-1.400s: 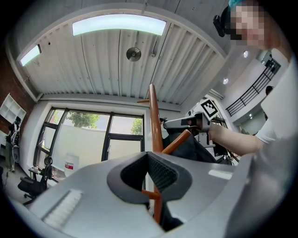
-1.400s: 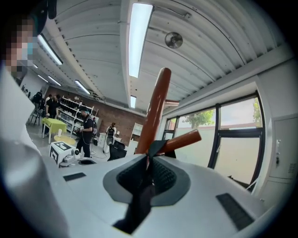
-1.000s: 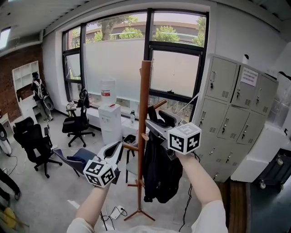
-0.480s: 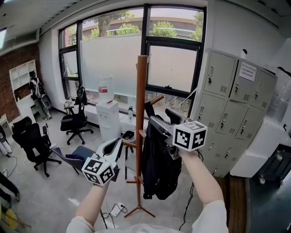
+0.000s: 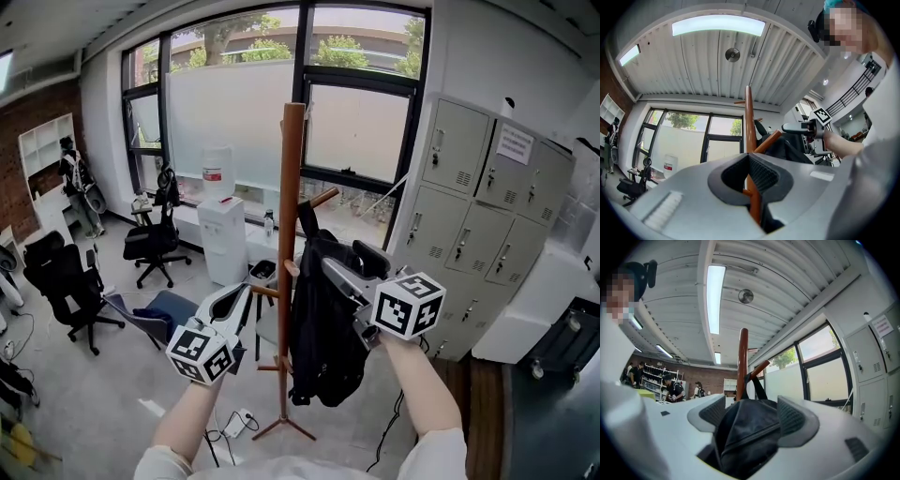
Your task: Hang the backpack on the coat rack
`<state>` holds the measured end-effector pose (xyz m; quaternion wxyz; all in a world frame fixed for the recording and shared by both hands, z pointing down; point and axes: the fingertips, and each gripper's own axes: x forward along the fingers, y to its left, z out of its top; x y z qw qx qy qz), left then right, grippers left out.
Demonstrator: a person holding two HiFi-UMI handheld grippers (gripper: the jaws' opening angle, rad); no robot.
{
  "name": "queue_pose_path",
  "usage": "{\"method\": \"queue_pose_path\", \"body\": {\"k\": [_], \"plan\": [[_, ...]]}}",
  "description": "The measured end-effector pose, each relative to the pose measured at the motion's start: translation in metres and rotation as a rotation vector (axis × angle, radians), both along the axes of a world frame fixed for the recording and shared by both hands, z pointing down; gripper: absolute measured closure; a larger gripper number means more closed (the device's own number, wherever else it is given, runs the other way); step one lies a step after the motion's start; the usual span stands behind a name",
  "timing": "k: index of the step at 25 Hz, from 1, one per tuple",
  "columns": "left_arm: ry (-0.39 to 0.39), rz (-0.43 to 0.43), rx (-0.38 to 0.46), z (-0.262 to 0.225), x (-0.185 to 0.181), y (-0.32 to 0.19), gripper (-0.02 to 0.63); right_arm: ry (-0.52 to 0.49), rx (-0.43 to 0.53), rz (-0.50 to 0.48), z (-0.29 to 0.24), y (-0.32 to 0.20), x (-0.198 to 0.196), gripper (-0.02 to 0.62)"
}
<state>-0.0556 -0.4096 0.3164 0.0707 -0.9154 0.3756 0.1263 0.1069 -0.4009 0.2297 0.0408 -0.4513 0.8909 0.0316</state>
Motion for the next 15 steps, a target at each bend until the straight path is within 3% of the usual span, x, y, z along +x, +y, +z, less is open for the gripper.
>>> {"method": "queue_pose_path", "body": {"k": [9,15], "plan": [[-0.001,-0.006,-0.018,0.019,-0.005,0.016,0.597,-0.056,-0.011,0.038,0.034,0.039,0.018,0.276],[0.002,-0.035,-0.032,0.042,-0.008,0.028,0.597,-0.060,-0.003,0.131,0.071,0.056,0.034,0.276]]}}
